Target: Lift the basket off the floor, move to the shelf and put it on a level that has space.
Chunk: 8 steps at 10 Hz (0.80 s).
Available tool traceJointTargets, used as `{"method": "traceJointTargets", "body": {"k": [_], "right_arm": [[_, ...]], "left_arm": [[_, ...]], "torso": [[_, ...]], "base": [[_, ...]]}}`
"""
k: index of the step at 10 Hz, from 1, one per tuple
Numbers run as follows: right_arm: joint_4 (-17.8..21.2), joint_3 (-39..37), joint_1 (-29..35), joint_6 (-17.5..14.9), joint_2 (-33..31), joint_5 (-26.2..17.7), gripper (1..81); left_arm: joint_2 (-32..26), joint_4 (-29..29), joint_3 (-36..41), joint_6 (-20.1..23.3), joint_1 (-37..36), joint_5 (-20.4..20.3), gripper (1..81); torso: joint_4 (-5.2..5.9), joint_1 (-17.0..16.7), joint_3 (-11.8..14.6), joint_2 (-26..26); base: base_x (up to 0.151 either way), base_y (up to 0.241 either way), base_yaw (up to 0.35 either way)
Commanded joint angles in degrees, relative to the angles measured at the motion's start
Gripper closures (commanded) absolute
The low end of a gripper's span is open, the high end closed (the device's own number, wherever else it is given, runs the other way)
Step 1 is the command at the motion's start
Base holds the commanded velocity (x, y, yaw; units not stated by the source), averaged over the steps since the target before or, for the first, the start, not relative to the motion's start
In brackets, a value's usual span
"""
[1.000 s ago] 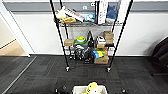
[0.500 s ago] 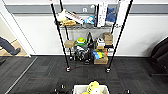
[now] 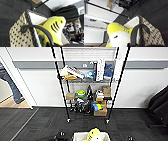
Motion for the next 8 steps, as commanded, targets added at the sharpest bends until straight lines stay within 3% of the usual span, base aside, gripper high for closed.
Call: {"method": "traceJointTargets", "body": {"k": [1,4,8], "right_arm": [[0.9,5.4,11.8,1.7,-2.9,-1.6,81.1],[0.9,7.9,14.8,2.5,-4.7,-1.7,81.1],[1.5,8.1,18.0,4.4,-5.6,-2.4,81.1]], "left_arm": [[-2.3,-4.5,3.3,0.4,-11.3,1.8,81.1],[-4.3,-5.7,5.8,0.4,-14.3,1.8,81.1],[-6.5,-9.5,6.6,0.4,-17.6,2.5,81.1]], "torso": [[0.0,-3.6,-0.1,5.6],[0.0,-6.7,1.6,10.3],[0.0,-11.6,1.6,17.9]], "base": [[0.0,0.0,0.0],[0.0,0.0,0.0],[0.0,0.0,0.0]]}}
